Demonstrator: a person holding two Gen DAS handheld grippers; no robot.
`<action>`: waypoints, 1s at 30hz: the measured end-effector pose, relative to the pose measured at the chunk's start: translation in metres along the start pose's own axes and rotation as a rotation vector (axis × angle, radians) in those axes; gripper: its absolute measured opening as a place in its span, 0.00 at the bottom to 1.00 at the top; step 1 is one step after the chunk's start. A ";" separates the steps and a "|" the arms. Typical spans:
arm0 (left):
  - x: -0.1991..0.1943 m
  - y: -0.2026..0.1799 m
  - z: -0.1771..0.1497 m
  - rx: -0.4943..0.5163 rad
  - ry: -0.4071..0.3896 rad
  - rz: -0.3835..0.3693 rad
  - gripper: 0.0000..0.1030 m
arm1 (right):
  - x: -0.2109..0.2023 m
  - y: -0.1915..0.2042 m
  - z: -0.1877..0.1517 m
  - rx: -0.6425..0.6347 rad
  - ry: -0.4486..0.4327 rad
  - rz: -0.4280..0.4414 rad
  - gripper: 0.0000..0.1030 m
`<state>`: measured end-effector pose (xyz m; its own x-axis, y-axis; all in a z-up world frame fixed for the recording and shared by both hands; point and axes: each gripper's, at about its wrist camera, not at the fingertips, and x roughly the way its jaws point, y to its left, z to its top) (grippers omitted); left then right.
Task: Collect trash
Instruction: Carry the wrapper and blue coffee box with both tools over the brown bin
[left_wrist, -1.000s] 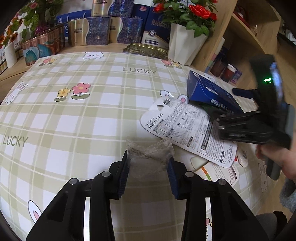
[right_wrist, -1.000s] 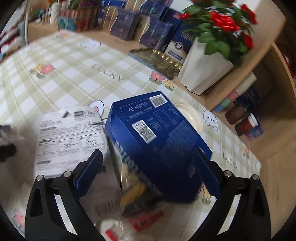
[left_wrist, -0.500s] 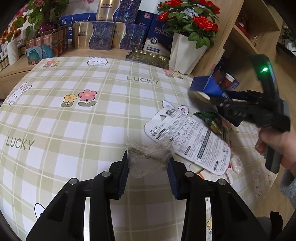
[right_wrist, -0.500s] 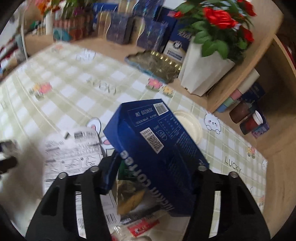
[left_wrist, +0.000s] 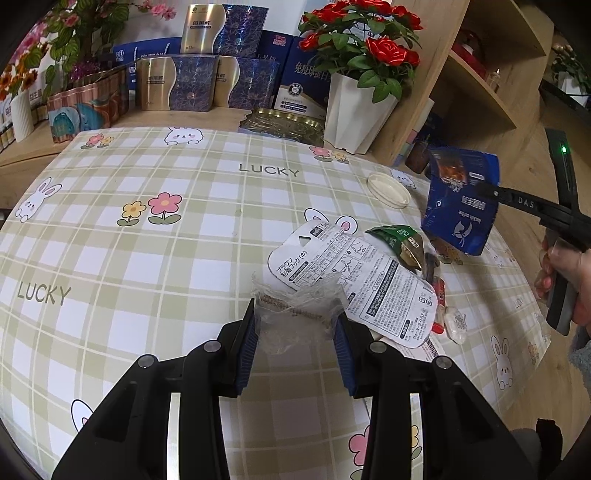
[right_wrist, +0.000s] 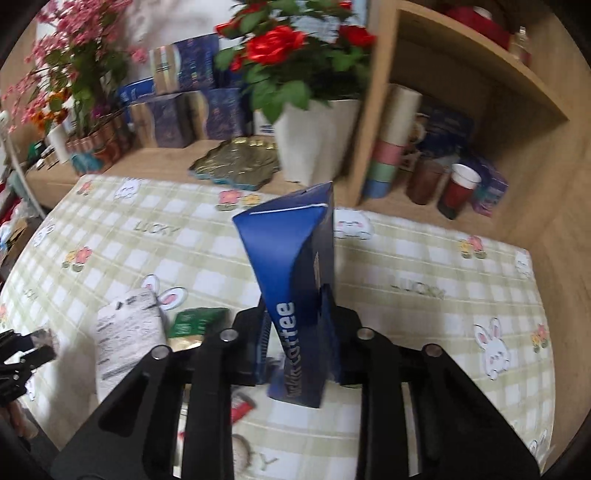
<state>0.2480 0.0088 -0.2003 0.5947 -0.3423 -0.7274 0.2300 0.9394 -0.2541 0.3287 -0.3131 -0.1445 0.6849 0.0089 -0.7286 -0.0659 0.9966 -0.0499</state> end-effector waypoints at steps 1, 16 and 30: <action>-0.001 -0.001 0.001 0.003 -0.002 0.001 0.36 | -0.002 -0.004 -0.001 0.004 -0.009 -0.012 0.22; -0.048 -0.026 0.011 0.074 -0.060 -0.015 0.36 | -0.073 -0.004 -0.012 -0.080 -0.139 -0.072 0.19; -0.113 -0.063 -0.024 0.132 -0.086 -0.060 0.36 | -0.161 0.021 -0.075 -0.083 -0.194 0.052 0.19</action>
<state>0.1477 -0.0112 -0.1175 0.6392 -0.4035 -0.6547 0.3634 0.9087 -0.2052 0.1625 -0.2999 -0.0796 0.8055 0.0834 -0.5867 -0.1585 0.9843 -0.0777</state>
